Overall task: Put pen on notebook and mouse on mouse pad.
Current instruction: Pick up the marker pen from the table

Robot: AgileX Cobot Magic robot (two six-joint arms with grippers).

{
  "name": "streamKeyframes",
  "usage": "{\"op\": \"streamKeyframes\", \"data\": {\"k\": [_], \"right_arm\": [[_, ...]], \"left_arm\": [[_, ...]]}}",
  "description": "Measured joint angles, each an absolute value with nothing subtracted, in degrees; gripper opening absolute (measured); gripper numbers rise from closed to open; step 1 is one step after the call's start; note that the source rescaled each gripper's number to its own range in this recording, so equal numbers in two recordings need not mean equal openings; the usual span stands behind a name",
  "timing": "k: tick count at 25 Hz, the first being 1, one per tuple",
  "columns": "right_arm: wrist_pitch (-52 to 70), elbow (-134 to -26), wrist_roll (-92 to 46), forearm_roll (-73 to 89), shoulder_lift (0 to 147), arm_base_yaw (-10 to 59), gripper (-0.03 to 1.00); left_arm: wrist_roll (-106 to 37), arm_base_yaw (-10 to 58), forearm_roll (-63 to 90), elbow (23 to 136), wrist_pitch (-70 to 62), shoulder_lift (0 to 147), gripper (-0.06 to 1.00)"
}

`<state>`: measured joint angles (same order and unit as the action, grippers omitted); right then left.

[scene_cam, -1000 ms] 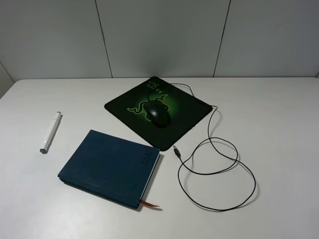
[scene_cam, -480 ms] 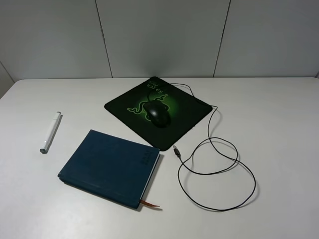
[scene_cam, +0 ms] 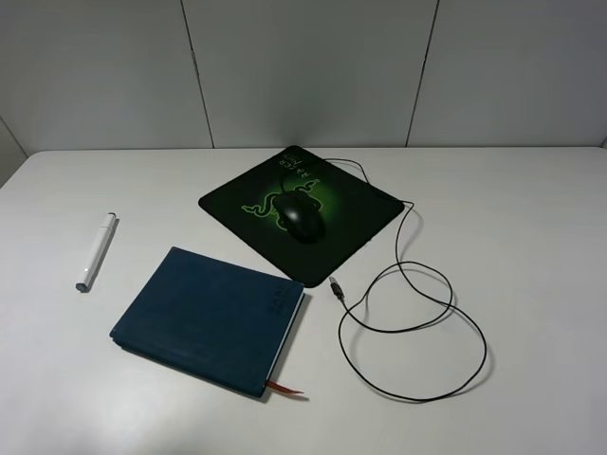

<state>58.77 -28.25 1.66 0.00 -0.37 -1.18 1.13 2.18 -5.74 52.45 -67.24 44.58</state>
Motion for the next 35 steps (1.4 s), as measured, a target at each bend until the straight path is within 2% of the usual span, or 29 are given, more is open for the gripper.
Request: {"op": "streamKeyframes", "data": {"k": [17,35], "right_arm": [[58.8,-28.2,1.7,0.0,-0.4,-1.2,1.0],[58.8,-28.2,1.7,0.0,-0.4,-1.2,1.0]], "left_arm": [[1.1,2.2,-5.8,56.2,-54.1,75.5,1.0],[0.9,2.2,-5.7,56.3,-41.9,92.0,1.0]]}}
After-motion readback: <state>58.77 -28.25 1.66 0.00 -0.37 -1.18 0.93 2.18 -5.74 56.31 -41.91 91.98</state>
